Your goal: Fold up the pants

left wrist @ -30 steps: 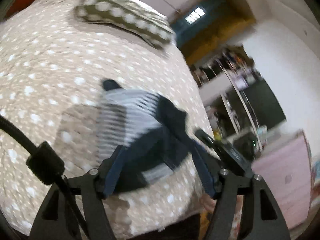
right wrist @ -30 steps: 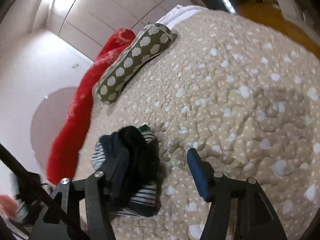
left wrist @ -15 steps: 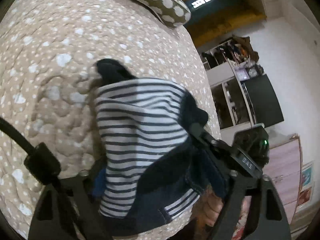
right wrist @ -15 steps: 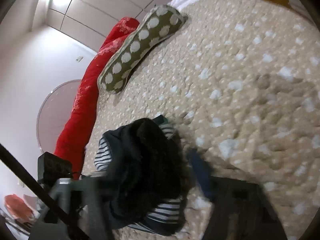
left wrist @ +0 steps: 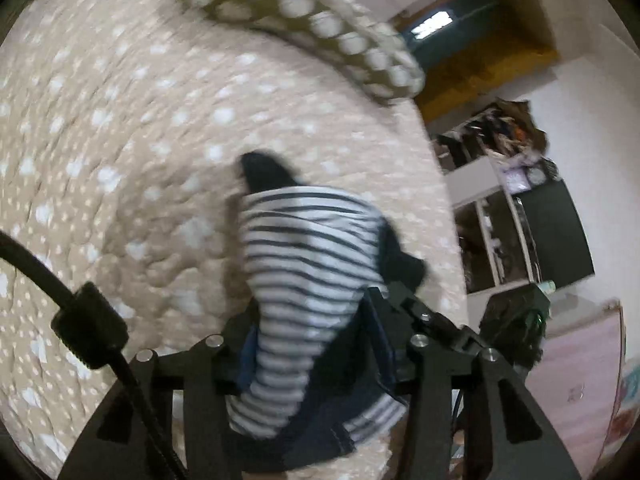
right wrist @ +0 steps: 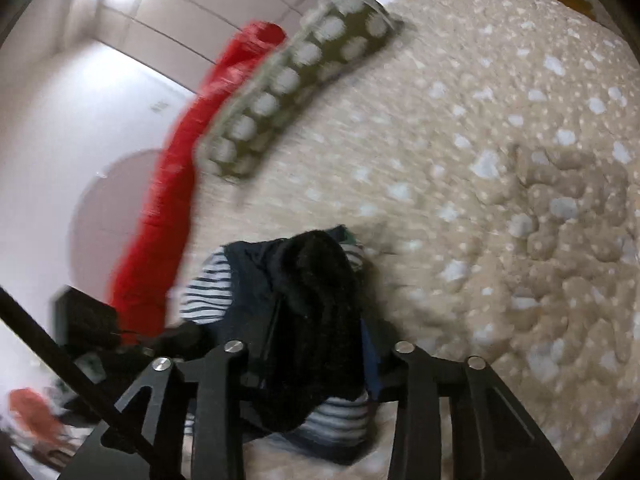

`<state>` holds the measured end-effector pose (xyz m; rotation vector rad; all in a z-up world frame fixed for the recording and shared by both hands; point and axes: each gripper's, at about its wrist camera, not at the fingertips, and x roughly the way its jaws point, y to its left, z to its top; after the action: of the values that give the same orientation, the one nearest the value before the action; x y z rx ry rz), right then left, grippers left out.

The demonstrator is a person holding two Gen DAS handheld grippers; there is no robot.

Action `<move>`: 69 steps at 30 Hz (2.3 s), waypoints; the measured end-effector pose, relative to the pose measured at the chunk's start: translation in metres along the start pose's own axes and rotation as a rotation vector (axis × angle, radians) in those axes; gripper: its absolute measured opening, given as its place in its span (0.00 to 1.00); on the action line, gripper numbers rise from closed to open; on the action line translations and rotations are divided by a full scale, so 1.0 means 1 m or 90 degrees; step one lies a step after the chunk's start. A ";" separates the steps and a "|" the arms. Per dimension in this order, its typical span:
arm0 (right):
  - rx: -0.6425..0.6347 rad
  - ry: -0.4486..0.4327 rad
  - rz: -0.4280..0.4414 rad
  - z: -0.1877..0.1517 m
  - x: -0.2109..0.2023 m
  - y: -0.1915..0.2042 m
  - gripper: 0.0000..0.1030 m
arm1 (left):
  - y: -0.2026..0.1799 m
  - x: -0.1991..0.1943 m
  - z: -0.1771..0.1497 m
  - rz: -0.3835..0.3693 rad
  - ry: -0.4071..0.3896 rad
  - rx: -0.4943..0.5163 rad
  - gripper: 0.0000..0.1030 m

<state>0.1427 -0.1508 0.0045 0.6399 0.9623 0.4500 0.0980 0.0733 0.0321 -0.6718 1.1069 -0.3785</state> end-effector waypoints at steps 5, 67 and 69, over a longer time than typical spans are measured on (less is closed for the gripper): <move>-0.055 -0.025 -0.017 0.006 -0.032 0.017 0.52 | -0.007 -0.043 -0.021 -0.061 -0.054 0.022 0.45; -0.164 -0.201 -0.166 -0.129 -0.144 0.076 0.68 | -0.105 -0.227 -0.205 0.377 -0.568 0.295 0.96; -0.196 -0.212 -0.178 -0.137 -0.149 0.086 0.72 | -0.109 -0.211 -0.207 0.352 -0.526 0.320 0.96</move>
<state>-0.0567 -0.1386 0.0968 0.2819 0.6346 0.2245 -0.1729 0.0542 0.1924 -0.0236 0.3390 0.1118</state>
